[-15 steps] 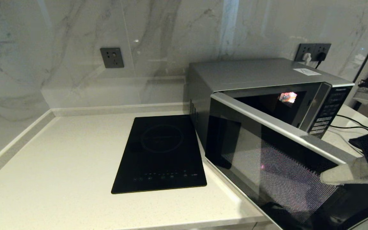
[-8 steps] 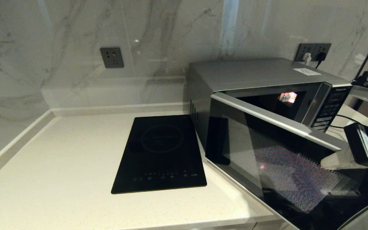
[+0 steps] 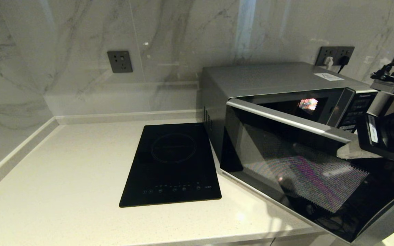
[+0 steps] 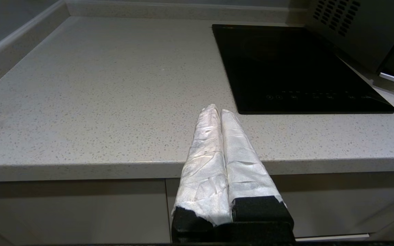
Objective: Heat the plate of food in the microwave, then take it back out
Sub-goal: Close the microwave oven
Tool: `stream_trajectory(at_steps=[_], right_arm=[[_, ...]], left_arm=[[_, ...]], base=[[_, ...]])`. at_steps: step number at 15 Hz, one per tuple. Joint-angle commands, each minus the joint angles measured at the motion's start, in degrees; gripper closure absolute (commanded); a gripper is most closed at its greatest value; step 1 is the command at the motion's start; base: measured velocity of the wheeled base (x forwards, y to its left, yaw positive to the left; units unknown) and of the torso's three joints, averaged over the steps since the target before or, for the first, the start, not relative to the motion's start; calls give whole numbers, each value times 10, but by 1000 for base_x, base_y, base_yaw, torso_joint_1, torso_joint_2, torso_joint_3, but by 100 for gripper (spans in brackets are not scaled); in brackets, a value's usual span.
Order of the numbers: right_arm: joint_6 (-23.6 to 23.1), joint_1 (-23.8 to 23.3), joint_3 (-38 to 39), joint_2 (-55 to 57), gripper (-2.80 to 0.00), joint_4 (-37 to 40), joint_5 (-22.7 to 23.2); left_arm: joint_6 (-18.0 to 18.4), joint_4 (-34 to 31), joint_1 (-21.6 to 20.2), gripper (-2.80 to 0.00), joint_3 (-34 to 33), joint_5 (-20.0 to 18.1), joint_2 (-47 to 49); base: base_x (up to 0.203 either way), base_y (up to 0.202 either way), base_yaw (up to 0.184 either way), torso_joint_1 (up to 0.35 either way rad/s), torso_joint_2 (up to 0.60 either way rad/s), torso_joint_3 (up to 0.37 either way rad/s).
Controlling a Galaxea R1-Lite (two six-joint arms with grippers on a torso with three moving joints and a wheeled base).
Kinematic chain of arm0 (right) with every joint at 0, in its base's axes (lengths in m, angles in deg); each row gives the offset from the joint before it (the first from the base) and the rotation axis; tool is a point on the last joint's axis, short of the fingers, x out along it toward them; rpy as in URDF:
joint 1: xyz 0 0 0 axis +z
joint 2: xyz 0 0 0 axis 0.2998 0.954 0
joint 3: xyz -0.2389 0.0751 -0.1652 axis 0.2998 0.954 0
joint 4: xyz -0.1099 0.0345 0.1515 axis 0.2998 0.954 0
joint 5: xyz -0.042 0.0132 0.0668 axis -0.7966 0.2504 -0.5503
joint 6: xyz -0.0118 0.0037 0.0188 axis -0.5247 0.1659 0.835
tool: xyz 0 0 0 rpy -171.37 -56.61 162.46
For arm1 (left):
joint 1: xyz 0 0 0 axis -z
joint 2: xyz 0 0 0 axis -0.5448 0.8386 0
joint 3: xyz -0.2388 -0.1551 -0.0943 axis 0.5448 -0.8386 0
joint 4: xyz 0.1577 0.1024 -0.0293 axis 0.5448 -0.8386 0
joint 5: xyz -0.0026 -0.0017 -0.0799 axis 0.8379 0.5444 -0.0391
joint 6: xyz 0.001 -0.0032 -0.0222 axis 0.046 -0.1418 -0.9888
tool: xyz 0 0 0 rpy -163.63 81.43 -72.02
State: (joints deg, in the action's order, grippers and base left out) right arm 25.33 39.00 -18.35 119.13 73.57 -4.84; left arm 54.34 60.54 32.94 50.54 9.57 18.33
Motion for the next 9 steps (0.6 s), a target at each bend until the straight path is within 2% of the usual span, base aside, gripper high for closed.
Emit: stream_trajectory(at_steps=[1, 5, 9], right_arm=[[-5, -28, -2, 21, 0, -9, -6], [-23, -80, -13, 49, 0, -33, -7], [-39, -126, -15, 71, 0, -102, -8]], left_arm=[[0, 0, 0, 0, 0, 0, 1], [0, 0, 0, 0, 0, 0, 1], [0, 0, 0, 0, 0, 0, 1]], base=[[0, 0, 0, 0, 0, 0], [0, 0, 0, 0, 0, 0], [0, 0, 0, 0, 0, 0]])
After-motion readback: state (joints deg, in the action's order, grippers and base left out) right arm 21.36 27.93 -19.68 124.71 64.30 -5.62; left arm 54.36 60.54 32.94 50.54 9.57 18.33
